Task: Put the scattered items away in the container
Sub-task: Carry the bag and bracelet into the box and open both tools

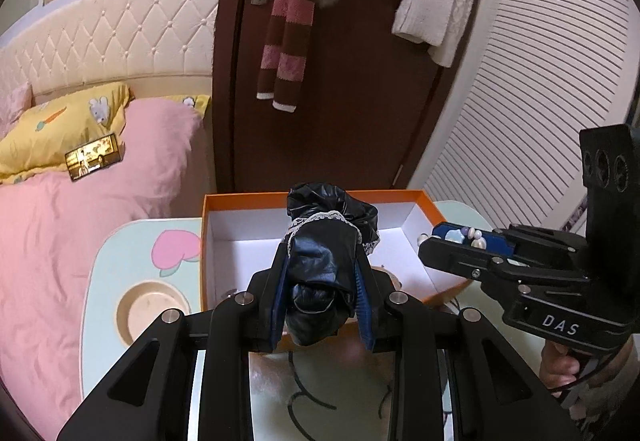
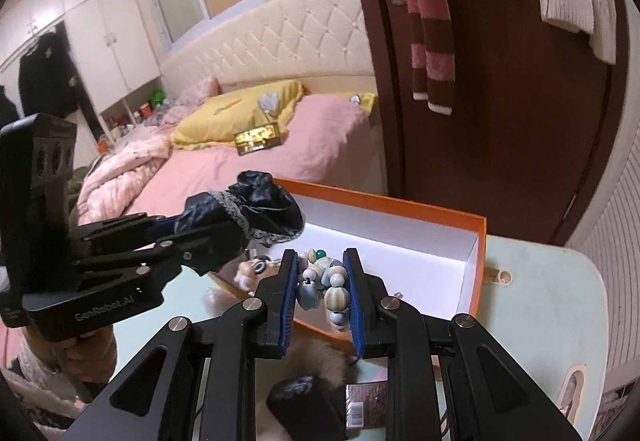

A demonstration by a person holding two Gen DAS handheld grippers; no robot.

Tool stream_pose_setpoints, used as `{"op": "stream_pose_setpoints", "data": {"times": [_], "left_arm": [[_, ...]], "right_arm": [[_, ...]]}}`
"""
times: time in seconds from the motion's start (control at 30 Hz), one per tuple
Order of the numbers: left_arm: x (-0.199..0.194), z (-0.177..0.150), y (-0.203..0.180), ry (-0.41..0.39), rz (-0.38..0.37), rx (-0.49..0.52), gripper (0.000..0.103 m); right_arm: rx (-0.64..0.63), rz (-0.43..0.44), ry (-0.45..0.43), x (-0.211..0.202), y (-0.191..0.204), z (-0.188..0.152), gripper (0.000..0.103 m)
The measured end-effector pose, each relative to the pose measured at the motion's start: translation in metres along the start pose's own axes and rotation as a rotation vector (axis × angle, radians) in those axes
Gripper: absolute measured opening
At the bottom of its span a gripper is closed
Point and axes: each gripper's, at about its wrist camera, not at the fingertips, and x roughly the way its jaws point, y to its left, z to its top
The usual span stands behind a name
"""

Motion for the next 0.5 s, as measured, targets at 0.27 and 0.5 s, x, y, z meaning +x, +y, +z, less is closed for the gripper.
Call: {"op": "stream_pose_setpoints", "data": {"times": [0.27, 0.5], "left_arm": [[0.022, 0.003, 0.004, 0.051, 0.006, -0.019, 0.030], [0.034, 0.007, 0.006, 0.069, 0.012, -0.015, 0.030]], "right_arm": [[0.029, -0.006, 0.034, 0.016, -0.011, 0.002, 0.021], [0.050, -0.005, 0.050, 0.026, -0.021, 0.005, 0.021]]}}
